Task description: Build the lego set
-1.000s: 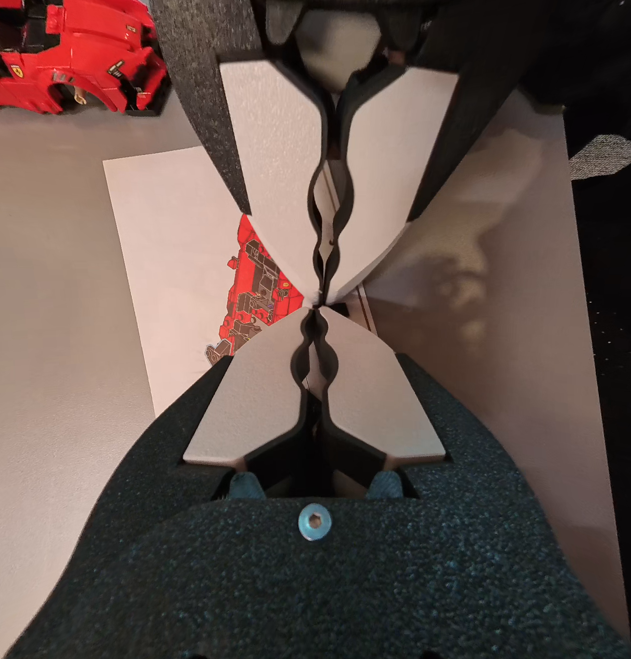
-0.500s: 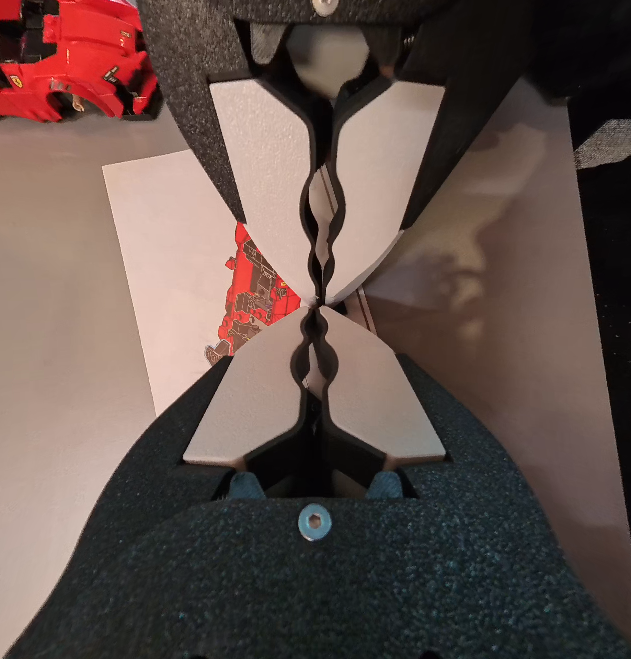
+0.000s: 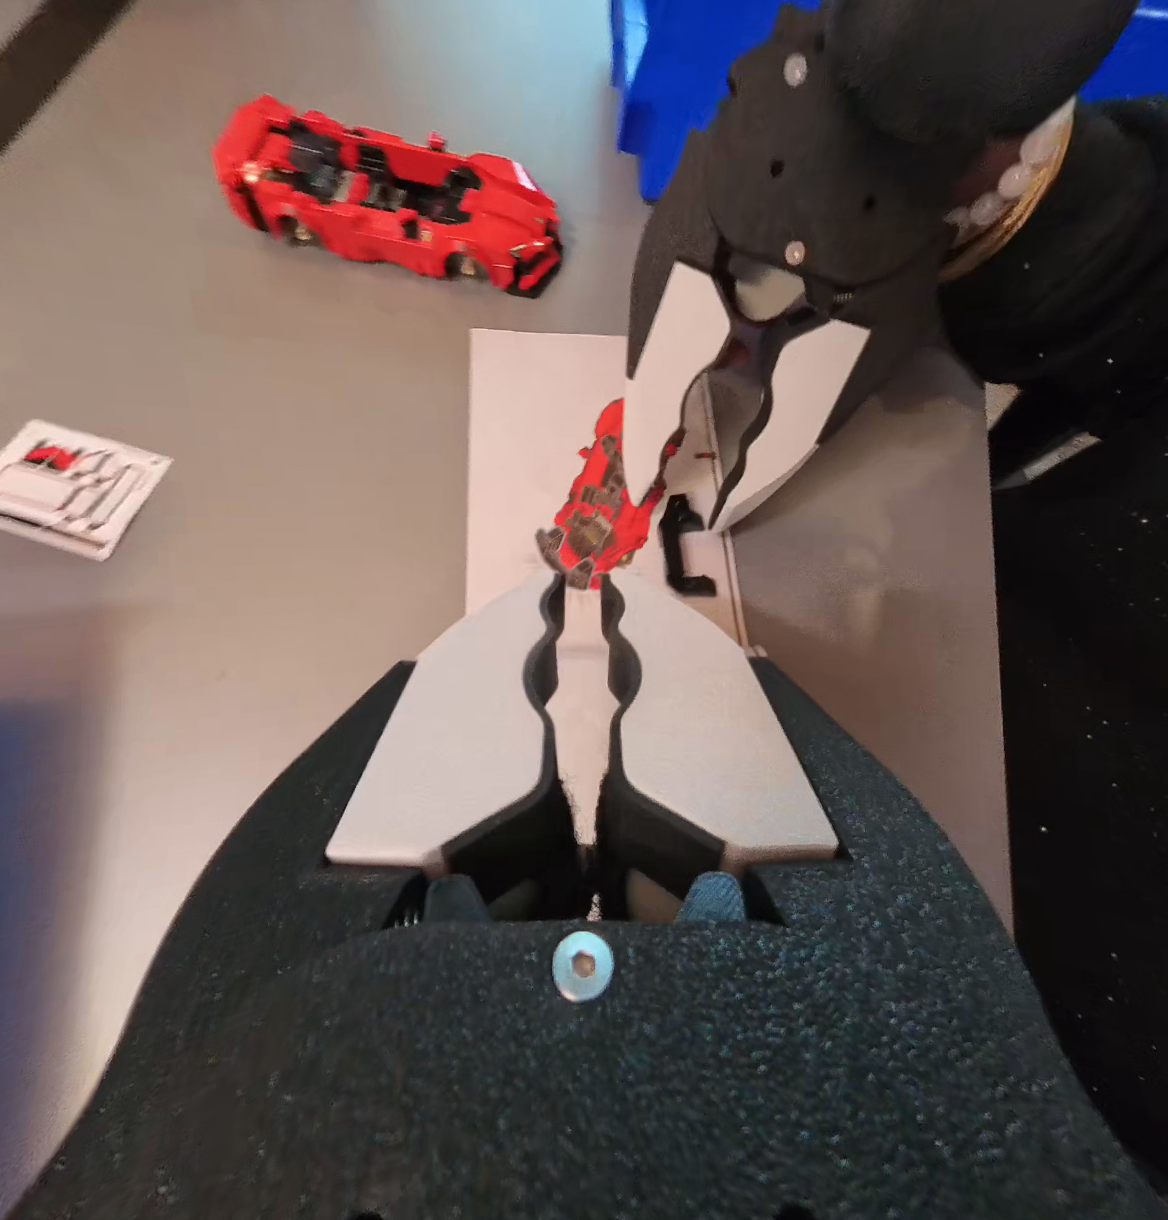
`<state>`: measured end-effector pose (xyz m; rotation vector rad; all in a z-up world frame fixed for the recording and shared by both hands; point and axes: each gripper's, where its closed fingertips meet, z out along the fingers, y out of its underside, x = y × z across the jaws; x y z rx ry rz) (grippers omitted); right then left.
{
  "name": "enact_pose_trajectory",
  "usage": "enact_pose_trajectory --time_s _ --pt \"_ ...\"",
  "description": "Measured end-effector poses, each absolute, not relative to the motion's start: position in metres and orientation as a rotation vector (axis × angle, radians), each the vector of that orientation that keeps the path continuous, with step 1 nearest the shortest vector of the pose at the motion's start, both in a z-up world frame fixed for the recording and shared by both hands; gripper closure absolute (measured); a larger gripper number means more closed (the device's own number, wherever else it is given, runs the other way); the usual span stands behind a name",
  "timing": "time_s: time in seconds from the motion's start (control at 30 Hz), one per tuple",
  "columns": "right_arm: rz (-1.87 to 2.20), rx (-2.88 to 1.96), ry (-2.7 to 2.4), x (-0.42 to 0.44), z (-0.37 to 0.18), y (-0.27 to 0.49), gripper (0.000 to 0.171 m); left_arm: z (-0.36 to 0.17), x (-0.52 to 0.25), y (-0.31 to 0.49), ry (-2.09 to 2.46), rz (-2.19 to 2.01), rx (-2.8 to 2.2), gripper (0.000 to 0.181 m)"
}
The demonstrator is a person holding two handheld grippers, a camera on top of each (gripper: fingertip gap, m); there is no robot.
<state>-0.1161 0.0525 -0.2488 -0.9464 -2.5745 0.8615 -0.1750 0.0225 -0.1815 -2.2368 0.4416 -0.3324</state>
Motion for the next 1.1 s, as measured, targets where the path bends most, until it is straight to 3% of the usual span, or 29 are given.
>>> enact_pose_trajectory --time_s 0.17,0.33,0.4,0.67,0.73,0.83,1.1 --pt "0.775 -0.944 -2.597 -0.116 -0.26 0.055 0.151 -0.179 -0.195 -0.011 0.342 -0.248 -2.244 0.169" --pt "0.671 -1.041 -2.565 -0.114 -0.26 0.084 0.151 -0.197 -0.194 -0.034 0.308 -0.249 -2.265 0.168" --pt "0.646 -1.053 -2.537 -0.118 -0.253 0.088 0.141 -0.203 -0.19 -0.037 0.289 -0.273 -2.25 0.168" --pt "0.785 -0.88 -2.615 -0.141 -0.255 0.022 0.147 -0.209 -0.176 -0.03 0.329 -0.317 -2.216 0.169" --pt "0.8 -0.927 -2.61 -0.146 -0.26 0.018 0.147 -0.211 -0.172 -0.029 0.342 -0.327 -2.218 0.169" --pt "0.842 -0.924 -2.618 -0.146 -0.261 0.013 0.161 -0.215 -0.166 -0.027 0.356 -0.359 -2.222 0.168" --pt "0.807 -0.618 -2.568 -0.136 -0.243 0.025 0.163 -0.214 -0.139 -0.018 0.436 -0.525 -2.209 0.161"
